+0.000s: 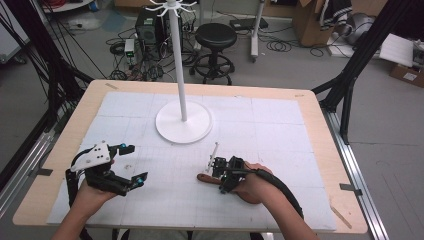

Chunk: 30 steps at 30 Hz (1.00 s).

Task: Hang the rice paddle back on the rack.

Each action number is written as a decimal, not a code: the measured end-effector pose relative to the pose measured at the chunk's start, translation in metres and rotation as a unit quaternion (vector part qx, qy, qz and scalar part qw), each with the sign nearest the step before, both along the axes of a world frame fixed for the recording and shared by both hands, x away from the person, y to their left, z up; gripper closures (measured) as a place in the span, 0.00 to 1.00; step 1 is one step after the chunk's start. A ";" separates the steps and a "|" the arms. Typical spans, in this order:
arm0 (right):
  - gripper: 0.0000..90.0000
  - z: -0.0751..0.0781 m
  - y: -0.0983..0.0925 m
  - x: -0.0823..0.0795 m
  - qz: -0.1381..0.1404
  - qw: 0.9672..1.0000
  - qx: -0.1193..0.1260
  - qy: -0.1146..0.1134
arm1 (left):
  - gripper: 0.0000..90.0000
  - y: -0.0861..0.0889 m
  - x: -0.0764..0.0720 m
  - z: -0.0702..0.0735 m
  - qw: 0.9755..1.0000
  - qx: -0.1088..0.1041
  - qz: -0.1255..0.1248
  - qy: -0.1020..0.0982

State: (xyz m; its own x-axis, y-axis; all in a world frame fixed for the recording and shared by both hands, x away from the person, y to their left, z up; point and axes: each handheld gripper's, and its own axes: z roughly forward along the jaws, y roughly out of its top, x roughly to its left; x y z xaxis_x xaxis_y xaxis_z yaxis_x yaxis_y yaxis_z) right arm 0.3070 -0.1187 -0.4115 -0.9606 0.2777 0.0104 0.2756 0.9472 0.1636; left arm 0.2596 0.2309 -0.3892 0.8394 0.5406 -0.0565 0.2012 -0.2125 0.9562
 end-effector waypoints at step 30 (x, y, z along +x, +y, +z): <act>0.88 -0.001 0.000 -0.006 0.004 1.000 0.001 -0.018 | 0.02 0.000 -0.001 0.000 1.000 -0.002 0.001 -0.002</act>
State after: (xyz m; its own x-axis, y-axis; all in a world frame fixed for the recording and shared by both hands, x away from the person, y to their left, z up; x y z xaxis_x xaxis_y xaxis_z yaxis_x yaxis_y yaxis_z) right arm 0.3013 -0.1187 -0.4120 -0.9626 0.2699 -0.0227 0.2619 0.9490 0.1754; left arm 0.2584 0.2304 -0.3888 0.8385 0.5420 -0.0556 0.1984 -0.2087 0.9576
